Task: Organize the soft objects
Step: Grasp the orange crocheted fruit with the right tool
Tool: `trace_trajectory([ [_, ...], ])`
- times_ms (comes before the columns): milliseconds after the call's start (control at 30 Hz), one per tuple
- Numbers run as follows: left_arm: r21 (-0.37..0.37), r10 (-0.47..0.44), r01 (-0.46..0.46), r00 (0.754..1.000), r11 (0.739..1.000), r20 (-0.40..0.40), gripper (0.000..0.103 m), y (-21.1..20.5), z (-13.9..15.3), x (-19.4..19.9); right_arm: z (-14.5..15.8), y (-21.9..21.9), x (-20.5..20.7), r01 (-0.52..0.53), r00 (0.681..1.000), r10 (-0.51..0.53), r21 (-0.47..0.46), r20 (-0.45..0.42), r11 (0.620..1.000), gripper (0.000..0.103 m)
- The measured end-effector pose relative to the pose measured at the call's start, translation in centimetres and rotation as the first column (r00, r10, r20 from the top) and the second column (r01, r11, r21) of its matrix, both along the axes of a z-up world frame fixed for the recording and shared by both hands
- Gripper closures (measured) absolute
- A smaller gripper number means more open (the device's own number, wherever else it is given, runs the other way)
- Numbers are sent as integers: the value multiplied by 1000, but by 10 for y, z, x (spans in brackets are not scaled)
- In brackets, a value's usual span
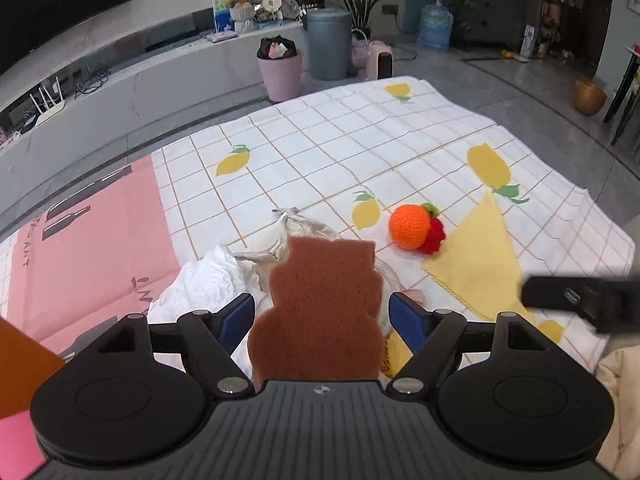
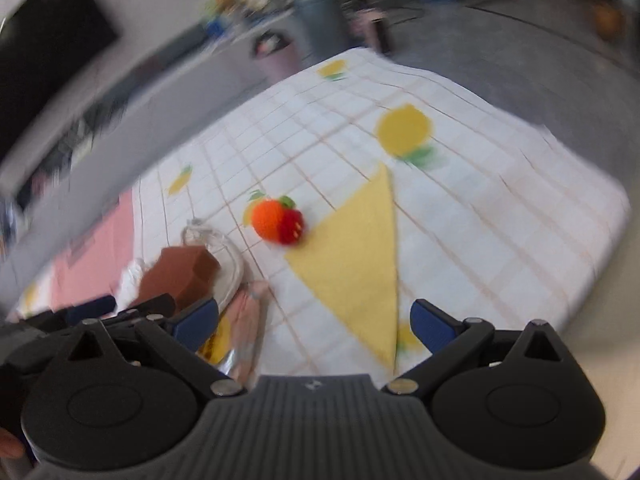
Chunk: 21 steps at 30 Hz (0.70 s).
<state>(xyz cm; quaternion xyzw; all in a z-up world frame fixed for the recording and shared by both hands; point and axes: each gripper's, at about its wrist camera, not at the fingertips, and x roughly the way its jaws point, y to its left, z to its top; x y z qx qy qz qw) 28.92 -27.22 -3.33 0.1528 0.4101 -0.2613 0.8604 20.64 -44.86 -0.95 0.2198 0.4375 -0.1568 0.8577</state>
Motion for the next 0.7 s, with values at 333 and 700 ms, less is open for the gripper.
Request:
trace_trajectory([
  [333,64,-65,65,998,996,-2,13,-13,-14,11,-50,-29,92,-109,987,91,133,132,985,17],
  [700,75,-76,78,997,994,-28,13,-15,-31,17,-78,-8,106,-172,981,185,-161,64,972,34],
])
